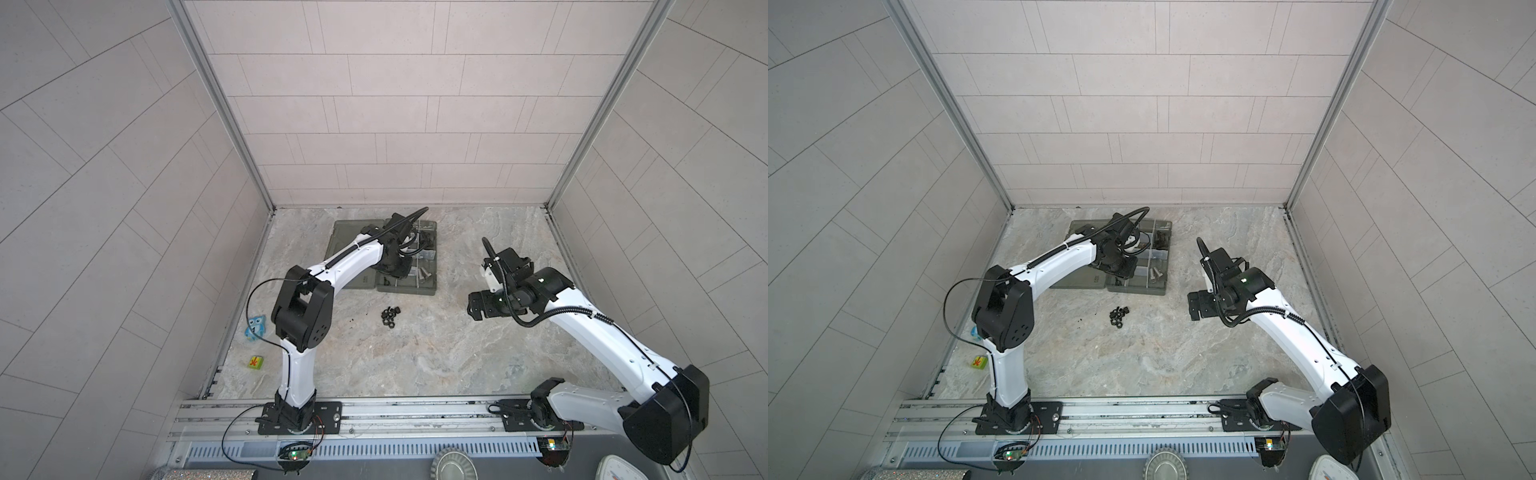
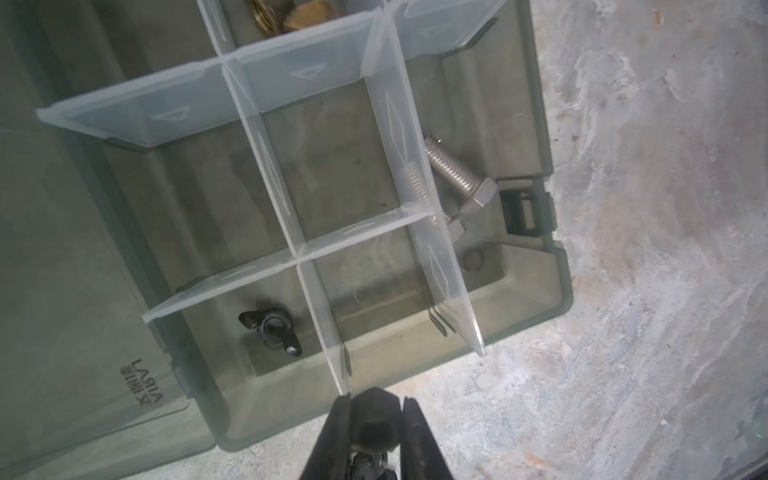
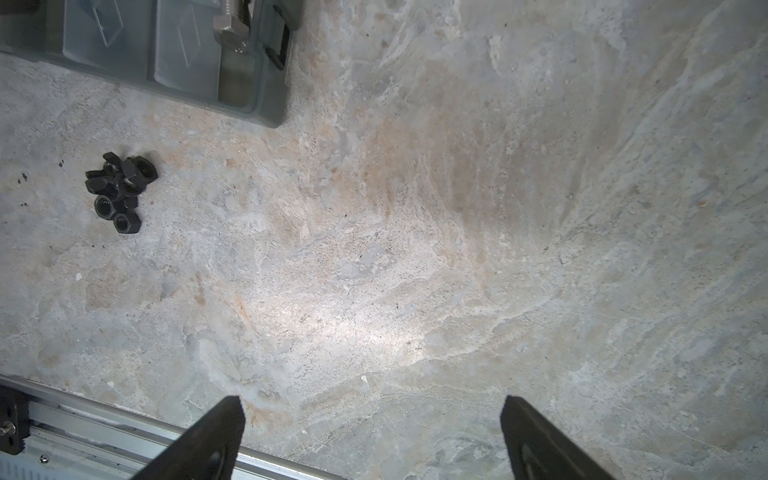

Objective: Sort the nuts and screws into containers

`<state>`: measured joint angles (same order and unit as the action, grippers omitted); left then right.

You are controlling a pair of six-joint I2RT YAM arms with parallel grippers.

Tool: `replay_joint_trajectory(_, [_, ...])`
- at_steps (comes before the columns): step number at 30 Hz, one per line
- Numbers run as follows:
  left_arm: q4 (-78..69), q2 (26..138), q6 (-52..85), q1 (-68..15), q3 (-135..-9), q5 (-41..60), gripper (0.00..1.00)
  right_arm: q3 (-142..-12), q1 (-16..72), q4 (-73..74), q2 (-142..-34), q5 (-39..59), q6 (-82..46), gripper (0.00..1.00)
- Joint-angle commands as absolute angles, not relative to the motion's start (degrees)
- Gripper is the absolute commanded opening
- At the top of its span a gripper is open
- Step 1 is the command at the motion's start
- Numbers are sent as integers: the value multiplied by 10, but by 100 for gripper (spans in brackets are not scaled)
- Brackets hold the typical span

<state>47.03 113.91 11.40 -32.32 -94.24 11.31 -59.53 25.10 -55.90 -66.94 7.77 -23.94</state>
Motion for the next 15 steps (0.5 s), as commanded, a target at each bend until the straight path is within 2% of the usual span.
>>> replay_joint_trajectory(1, [486,1166,100,-326,-963,115,16,-585,251,-562,-642,47,-234,98])
replay_joint_trajectory(6, [486,1189,102,-326,-978,126,19,-581,248,-568,-633,43,-233,99])
replay_joint_trajectory(7, [486,1193,102,-326,-982,128,21,-582,248,-569,-635,44,-233,98])
replay_joint_trajectory(11, [485,1194,108,-329,-990,131,41,-583,248,-570,-634,42,-233,98])
replay_joint_trajectory(15, [490,1182,109,-330,-994,131,43,-585,246,-570,-639,40,-229,98])
